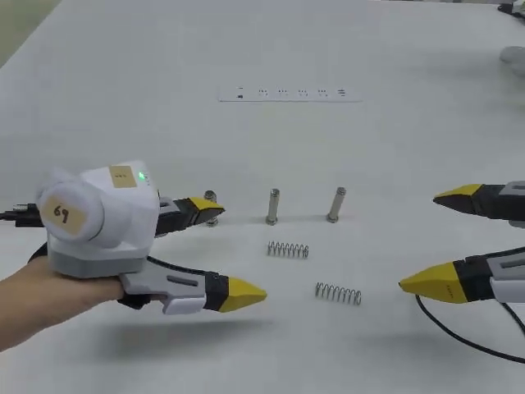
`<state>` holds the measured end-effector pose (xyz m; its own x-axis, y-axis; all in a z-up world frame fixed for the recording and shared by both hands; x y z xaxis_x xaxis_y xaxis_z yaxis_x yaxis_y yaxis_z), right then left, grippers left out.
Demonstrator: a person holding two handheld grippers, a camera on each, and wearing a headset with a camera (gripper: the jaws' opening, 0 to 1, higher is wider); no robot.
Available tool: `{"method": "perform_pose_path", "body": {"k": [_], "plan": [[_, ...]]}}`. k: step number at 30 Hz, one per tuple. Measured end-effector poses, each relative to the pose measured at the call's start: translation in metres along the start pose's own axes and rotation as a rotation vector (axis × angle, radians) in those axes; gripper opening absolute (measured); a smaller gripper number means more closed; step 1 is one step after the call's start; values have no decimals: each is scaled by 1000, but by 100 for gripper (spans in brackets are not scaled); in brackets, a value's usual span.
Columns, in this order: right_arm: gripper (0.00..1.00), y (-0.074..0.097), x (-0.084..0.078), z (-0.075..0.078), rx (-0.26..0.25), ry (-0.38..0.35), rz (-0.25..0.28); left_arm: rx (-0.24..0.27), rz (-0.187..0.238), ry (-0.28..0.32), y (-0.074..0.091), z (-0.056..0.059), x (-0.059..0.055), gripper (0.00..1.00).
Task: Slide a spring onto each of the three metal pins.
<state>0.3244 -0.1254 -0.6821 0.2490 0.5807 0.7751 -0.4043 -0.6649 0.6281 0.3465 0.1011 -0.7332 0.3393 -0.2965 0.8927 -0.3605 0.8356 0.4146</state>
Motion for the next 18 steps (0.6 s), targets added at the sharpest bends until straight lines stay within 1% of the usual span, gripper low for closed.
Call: {"method": "perform_pose_path", "body": {"k": [4,5,7,8,9,12,13,15,16,18], "plan": [[80,4,-5,-1,-2,-11,-13,-15,-19,-7,-11,-3,-6,61],[80,6,-7,-2,-4,-15,-16,-18,-22,3,-14,-4,-7,60],[79,8,-9,-2,-6,-19,-23,-23,-17,5,-18,-4,-7,60],[79,10,-11,-3,-8,-26,-25,-25,-15,-1,-20,-4,-7,59],[80,11,-12,-3,-9,-31,-28,-31,-2,-19,-22,-4,-6,57],[79,15,-17,0,-15,-42,-33,-52,0,-27,-29,-6,-7,51],[79,15,-17,-1,-18,-43,-33,-51,0,-38,-31,-7,-8,51],[79,16,-18,-2,-19,-51,-34,-55,-5,-33,-36,-9,-8,50],[79,17,-18,-2,-22,-53,-33,-61,1,-29,-37,-9,-8,49],[79,17,-19,-2,-27,-64,-31,-63,-3,-44,-41,-11,-9,46]]}}
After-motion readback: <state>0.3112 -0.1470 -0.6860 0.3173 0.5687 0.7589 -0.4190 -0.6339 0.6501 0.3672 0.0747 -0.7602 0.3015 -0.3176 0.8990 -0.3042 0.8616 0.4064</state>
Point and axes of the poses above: the centre of the closed fingertips' face, and the gripper's own axes: y roughly backward along the fingers, z roughly to its right, x roughly out of its top, the point moved 5 cm from there along y, roughly backward along the fingers, and after that the axes turned 9 degrees about y, right-handed, at the moved point
